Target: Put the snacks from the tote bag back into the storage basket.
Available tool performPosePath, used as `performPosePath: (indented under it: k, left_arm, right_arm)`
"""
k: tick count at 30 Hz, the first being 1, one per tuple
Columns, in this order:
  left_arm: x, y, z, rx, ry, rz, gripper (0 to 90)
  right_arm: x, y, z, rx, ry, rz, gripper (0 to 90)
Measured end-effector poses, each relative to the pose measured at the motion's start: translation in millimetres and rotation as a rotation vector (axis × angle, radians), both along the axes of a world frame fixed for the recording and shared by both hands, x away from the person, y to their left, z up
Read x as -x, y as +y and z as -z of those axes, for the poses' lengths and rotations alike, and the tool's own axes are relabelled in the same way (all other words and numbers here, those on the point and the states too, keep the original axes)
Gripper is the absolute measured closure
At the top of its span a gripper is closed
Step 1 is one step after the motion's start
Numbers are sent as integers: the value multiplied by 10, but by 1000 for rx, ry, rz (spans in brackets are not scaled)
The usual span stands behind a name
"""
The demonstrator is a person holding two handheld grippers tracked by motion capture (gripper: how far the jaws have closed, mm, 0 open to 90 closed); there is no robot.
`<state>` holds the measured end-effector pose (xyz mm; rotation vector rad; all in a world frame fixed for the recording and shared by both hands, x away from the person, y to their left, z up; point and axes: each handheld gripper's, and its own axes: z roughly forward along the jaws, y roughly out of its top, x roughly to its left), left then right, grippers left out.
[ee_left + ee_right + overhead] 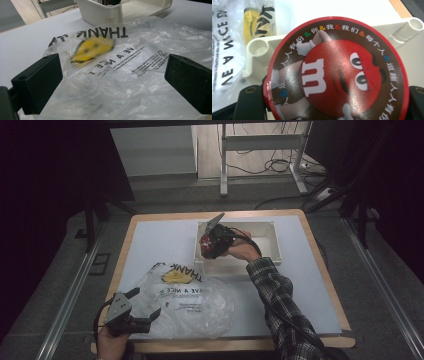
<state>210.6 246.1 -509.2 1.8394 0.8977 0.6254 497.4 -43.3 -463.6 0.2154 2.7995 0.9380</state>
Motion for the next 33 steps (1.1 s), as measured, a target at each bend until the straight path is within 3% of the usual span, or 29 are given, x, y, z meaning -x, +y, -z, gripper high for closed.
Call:
performPosePath:
  k: [10,33]
  left_arm:
    - [22,32,-24,47,-30,-5,11]
    - [23,36,-26,43,-27,-7,12]
  right_arm:
    - [-68,54,86,16,9,3,256]
    - [-160,128,318,29,26,37,255]
